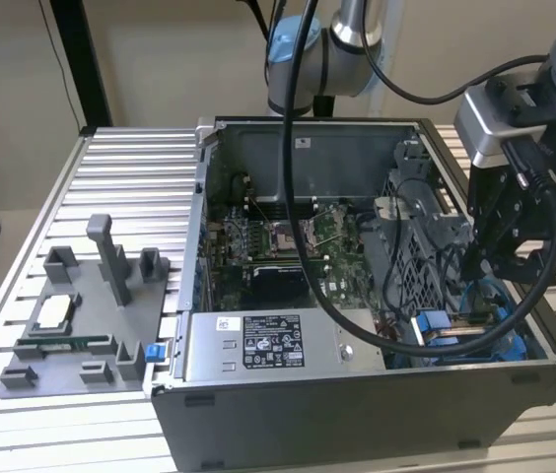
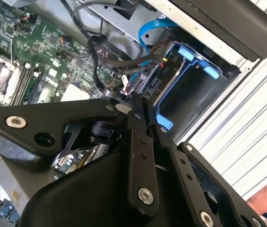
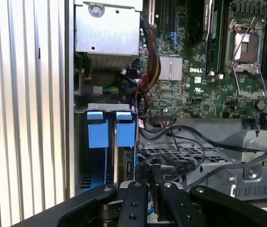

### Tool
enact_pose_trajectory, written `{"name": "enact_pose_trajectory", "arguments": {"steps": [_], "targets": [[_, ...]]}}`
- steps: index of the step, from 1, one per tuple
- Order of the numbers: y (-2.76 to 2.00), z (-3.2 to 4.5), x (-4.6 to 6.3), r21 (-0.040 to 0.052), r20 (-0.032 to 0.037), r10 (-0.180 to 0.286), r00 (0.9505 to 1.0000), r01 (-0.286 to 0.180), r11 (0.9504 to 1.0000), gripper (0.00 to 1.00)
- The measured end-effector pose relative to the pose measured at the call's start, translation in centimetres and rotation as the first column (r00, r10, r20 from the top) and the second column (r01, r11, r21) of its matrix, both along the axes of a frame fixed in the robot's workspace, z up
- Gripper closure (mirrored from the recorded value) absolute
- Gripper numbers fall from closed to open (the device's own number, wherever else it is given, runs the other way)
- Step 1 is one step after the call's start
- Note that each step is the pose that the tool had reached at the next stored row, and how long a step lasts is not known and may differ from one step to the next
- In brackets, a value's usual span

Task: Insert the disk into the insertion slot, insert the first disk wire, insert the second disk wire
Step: 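Insert the second disk wire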

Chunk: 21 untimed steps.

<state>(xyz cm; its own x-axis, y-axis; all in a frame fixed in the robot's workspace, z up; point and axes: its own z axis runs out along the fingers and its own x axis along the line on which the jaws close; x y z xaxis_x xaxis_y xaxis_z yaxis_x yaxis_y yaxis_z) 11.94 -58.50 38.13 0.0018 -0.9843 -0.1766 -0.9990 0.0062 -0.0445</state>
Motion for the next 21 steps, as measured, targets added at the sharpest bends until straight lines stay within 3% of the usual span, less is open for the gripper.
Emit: {"name": "enact_pose_trajectory", "arguments": {"steps": [4, 9, 12, 15, 21], "targets": [[0.5, -0.41, 0.0, -0.0197, 0.0031, 0.0, 1.0, 0.0, 0.9998, 1.0], [0.56, -0.7, 0.0, -0.0582, 0.0054, 0.0, 1.0, 0.0, 0.9983, 1.0], [0.56, -0.92, -0.3, -0.0655, 0.0112, 0.0, 0.9999, 0.001, 0.9979, 1.0], [0.56, -1.15, -0.5, -0.0693, 0.0232, 0.0, 0.9997, 0.001, 0.9976, 1.0], [0.56, -1.6, -0.8, -0.0707, 0.0618, 0.001, 0.9981, 0.004, 0.9975, 1.0]]}}
